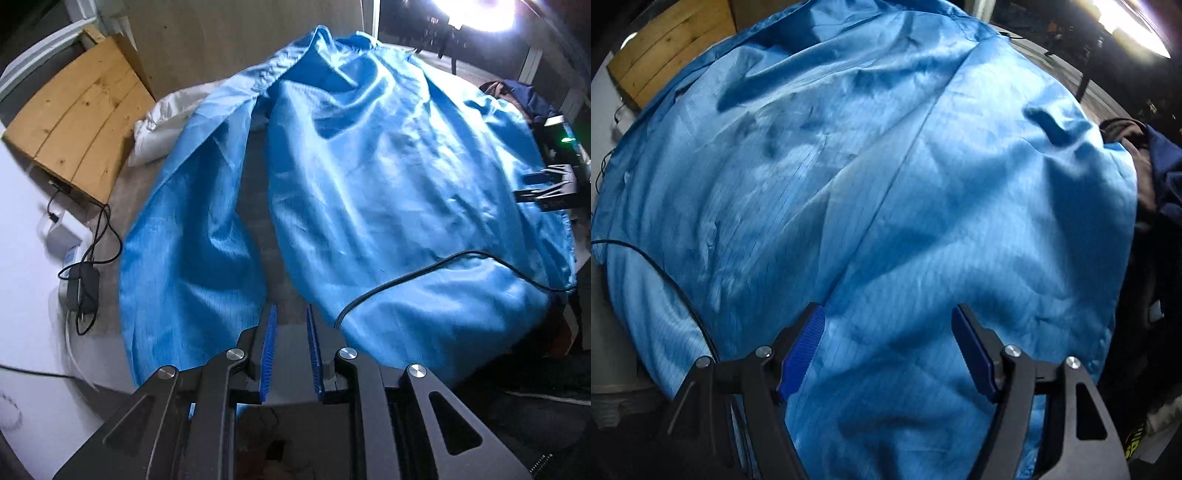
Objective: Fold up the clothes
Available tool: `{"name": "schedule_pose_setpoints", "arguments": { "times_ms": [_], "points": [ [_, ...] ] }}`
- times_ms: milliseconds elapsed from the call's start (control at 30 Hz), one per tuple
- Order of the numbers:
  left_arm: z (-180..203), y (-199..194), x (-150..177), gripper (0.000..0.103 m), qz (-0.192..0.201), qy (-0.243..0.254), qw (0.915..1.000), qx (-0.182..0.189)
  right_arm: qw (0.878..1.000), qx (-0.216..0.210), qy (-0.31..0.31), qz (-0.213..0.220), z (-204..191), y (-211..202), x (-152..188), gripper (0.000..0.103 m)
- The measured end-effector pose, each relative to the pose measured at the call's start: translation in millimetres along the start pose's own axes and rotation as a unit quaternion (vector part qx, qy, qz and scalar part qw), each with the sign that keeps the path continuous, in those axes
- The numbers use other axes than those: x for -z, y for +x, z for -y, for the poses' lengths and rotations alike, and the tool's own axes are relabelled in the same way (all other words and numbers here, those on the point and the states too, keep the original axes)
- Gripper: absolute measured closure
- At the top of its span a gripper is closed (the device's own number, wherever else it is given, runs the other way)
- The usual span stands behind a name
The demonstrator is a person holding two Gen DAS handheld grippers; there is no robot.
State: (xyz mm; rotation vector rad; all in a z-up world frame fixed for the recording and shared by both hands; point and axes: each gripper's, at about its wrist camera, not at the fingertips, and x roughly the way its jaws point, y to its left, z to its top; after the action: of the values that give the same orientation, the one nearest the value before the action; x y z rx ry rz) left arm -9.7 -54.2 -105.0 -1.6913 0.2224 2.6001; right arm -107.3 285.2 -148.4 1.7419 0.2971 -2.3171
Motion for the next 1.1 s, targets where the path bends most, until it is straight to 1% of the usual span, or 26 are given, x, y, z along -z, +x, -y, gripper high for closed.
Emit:
{"name": "schedule_pose_setpoints", "arguments": {
  "times_ms": [33,100,167,200,233,267,333,367,433,500,533,733,767,800,833,867,900,1000,1033,1100],
  "points": [
    [0.0,-6.7,2.9,0.087,0.006,-0.004,1.0,0.0,1.0,0.006,0.001,-0.011,-1.2,1.2,-0.2,0.033],
    [-0.1,-20.1,8.7,0.086,0.017,-0.011,0.9998,-0.001,1.0,0.003,0.004,-0.02,-1.8,-1.7,0.7,0.033],
    [-3.6,-31.4,15.1,0.085,0.027,-0.022,0.9994,0.003,1.0,-0.017,0.005,-0.009,-4.6,-13.2,4.8,0.033],
    [-5.4,-31.7,18.7,0.085,0.024,-0.026,0.9993,0.008,1.0,-0.026,0.003,-0.004,-7.0,-18.1,7.2,0.033],
    [-5.3,-27.8,22.3,0.085,0.018,-0.031,0.9993,0.01,1.0,-0.029,-0.009,-0.006,-12.6,-19.4,10.6,0.033],
    [-5.3,-23.9,26.0,0.085,0.012,-0.036,0.9992,0.012,0.999,-0.023,-0.023,-0.012,-17.2,-17.0,13.3,0.033],
    [3.0,-6.9,33.9,0.085,-0.005,-0.036,0.9992,0.018,0.998,0.006,-0.053,-0.027,-24.0,-5.8,21.0,0.033],
    [8.1,1.3,37.5,0.085,-0.012,-0.034,0.9991,0.022,0.998,0.008,-0.058,-0.032,-23.2,-2.3,25.0,0.033],
    [21.4,17.6,46.2,0.085,-0.023,-0.03,0.9989,0.029,0.998,-0.007,-0.058,-0.031,-13.6,-2.0,33.2,0.034],
    [32.2,33.4,55.7,0.084,-0.038,-0.026,0.9986,0.025,0.998,0.029,-0.055,-0.028,1.0,-8.9,39.0,0.034],
    [34.7,37.2,58.6,0.084,-0.042,-0.025,0.9985,0.026,0.997,0.043,-0.054,-0.024,6.7,-13.8,41.7,0.034],
    [62.3,56.5,50.6,0.084,-0.05,-0.013,0.9971,0.055,0.997,0.048,-0.061,0.029,3.0,-73.7,54.4,0.034],
    [66.9,59.8,49.3,0.084,-0.052,-0.011,0.9968,0.06,0.996,0.027,-0.075,0.04,-11.7,-83.3,57.3,0.034],
    [70.8,53.9,45.5,0.083,-0.045,-0.007,0.9976,0.053,0.995,0.004,-0.09,0.052,-29.0,-94.4,61.2,0.034],
    [71.4,43.7,44.3,0.083,-0.034,-0.008,0.9982,0.049,0.991,-0.024,-0.113,0.065,-54.4,-108.2,67.4,0.034],
    [72.0,33.4,43.2,0.083,-0.023,-0.008,0.9986,0.046,0.988,-0.043,-0.132,0.073,-74.8,-111.3,70.4,0.034],
    [65.3,13.7,50.0,0.082,-0.009,-0.016,0.999,0.041,0.983,-0.065,-0.154,0.081,-96.5,-116.6,74.6,0.034],
    [44.7,-45.8,70.8,0.082,0.034,-0.042,0.9983,0.025,0.967,-0.114,-0.205,0.102,-161.1,-130.3,73.3,0.034],
    [37.8,-65.6,77.8,0.082,0.048,-0.05,0.9974,0.019,0.963,-0.123,-0.215,0.107,-173.4,-127.0,63.9,0.034],
    [18.1,-98.9,105.8,0.082,0.06,-0.082,0.9948,-0.012,0.954,-0.141,-0.236,0.117,-199.8,-120.3,45.3,0.034]
  ]
}}
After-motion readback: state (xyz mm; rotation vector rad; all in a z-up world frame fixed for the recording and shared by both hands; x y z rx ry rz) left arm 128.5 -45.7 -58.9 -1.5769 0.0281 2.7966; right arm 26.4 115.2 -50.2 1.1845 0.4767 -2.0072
